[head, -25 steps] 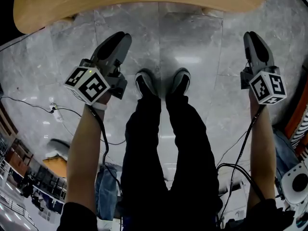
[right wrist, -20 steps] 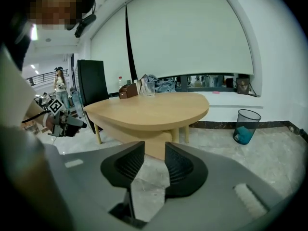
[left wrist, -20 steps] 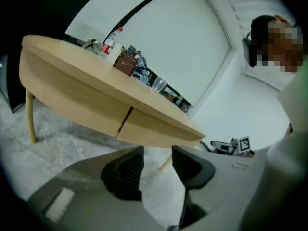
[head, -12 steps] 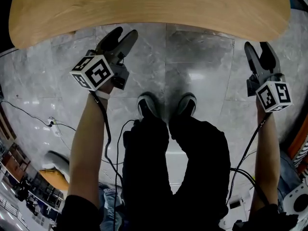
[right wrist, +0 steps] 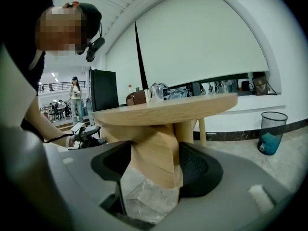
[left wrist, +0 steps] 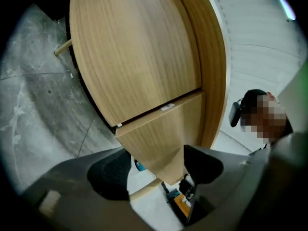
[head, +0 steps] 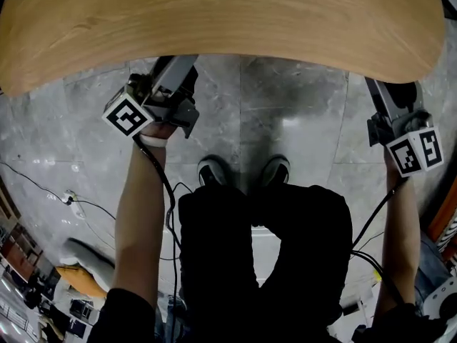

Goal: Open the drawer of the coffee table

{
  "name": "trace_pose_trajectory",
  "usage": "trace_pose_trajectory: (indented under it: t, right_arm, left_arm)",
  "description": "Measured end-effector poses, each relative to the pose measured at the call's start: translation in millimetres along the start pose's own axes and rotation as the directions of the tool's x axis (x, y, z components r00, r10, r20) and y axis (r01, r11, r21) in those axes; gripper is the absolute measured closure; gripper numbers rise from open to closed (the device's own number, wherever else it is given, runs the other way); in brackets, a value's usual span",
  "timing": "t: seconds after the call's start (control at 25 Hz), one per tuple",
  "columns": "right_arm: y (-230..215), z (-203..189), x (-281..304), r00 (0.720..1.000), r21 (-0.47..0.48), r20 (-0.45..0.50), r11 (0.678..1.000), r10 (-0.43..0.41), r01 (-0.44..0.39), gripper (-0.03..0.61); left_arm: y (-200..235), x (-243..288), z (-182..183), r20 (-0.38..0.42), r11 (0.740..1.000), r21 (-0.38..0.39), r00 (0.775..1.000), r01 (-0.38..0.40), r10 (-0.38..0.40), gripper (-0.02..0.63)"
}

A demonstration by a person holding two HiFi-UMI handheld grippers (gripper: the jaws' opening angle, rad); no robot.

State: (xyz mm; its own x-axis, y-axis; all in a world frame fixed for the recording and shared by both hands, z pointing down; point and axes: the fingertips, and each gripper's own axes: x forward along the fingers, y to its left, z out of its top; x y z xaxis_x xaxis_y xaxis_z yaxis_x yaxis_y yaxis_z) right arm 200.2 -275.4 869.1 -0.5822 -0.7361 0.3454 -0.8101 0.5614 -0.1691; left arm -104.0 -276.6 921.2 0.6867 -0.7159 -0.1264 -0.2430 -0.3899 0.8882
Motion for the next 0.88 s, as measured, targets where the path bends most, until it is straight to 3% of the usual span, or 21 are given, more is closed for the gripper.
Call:
trace_pose_trajectory:
  t: [0.28,0.44,0.56,0.64,0.68,0.72,0.8,0.84,0.88]
  right_arm:
    - [2.6,-3.8,-3.6,1.000,-0.001,-0.019,1.000,-0.003,0.003,0.269]
    - [15.4,-14.2,-22.0,0.999,-0.015,-0.035,1.000,0.011,-0.011,0.275]
    - [20.8,-15.1,-27.2,0.999,-0.019,-0.052,1.000,0.009,-0.010,0.275]
    - [20.6,-17.3,-27.2,0.997,-0.023,-0.071,1.000,0.002,-0.004,0.278]
    - [19.3,-18.8,-26.8,0.997,-0.022,-0.080,1.000,0.000,-0.002,0.275]
    - [17.9,-20.0,-26.4,0.996,-0.019,-0.089,1.000,-0.001,-0.001,0.273]
    - [16.7,-21.4,-26.3,0.994,-0.013,-0.105,1.000,-0.005,0.004,0.272]
    - [17.1,-21.8,-26.0,0.993,-0.012,-0.116,1.000,-0.009,0.007,0.272]
    - [17.8,-22.2,-25.5,0.992,-0.013,-0.128,1.000,-0.012,0.011,0.269]
  left_arm:
    - [-4.9,-3.0,-2.7,0.012,1.000,-0.021,1.000,0.022,-0.022,0.259]
    - [-13.7,-21.2,-19.2,-0.024,1.000,-0.030,1.000,0.005,-0.006,0.259]
    - [-9.9,-29.0,-29.2,-0.090,0.998,-0.006,0.994,-0.068,0.067,0.259]
    - [-0.5,-37.0,-38.3,-0.176,0.976,0.115,0.963,-0.185,0.203,0.260]
    - [4.9,-43.8,-40.0,-0.208,0.943,0.214,0.932,-0.253,0.297,0.260]
    - [7.5,-51.4,-37.9,-0.225,0.891,0.332,0.892,-0.308,0.392,0.259]
    - [0.1,-62.9,-23.6,-0.214,0.739,0.576,0.808,-0.349,0.548,0.259]
    - [-7.7,-64.7,-14.3,-0.197,0.660,0.671,0.776,-0.339,0.599,0.259]
    - [-15.7,-63.4,-5.7,-0.181,0.597,0.735,0.755,-0.322,0.630,0.259]
